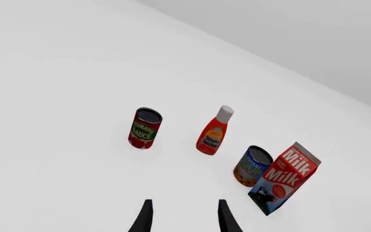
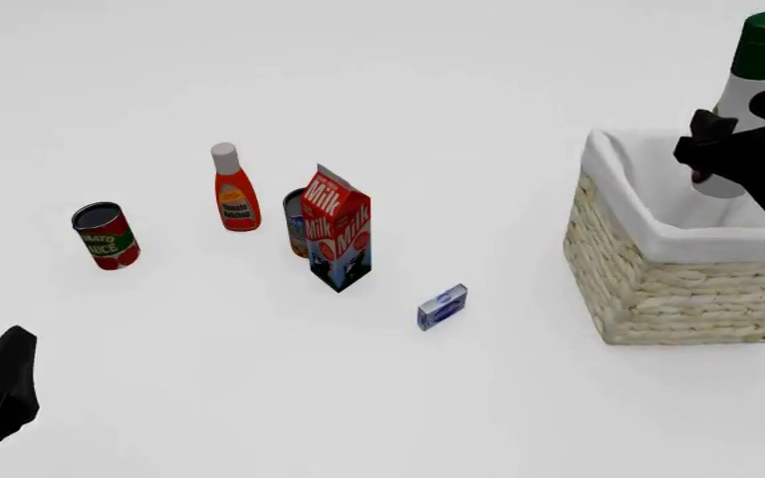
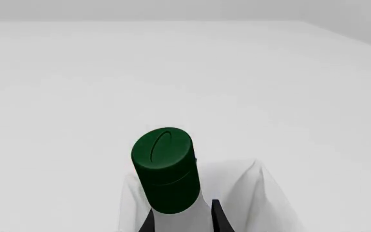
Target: Pick the salad dressing and place it in the basket.
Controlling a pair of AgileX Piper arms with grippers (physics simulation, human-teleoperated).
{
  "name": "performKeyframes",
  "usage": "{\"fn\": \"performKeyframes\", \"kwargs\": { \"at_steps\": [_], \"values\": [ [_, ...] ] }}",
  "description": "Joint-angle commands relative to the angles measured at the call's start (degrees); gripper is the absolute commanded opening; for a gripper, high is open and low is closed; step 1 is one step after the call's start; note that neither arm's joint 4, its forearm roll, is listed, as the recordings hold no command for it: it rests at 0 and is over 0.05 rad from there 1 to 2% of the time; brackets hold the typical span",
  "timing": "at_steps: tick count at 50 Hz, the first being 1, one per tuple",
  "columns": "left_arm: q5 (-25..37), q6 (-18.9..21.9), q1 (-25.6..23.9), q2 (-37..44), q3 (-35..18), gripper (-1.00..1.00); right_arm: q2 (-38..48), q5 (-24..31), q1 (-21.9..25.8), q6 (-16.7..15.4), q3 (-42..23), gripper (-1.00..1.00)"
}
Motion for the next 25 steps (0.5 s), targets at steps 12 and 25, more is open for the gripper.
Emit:
{"fn": "performKeyframes", "kwargs": {
  "at_steps": [12,25],
  "values": [
    [-5.3,18.8,-0.1,5.2,0.0,1.0,0.9,-0.9,-1.9,1.0,2.2,-1.0],
    [-7.6,18.6,-0.4,7.6,0.0,1.0,1.0,-1.8,-2.4,1.7,4.0,-1.0]
  ]
}}
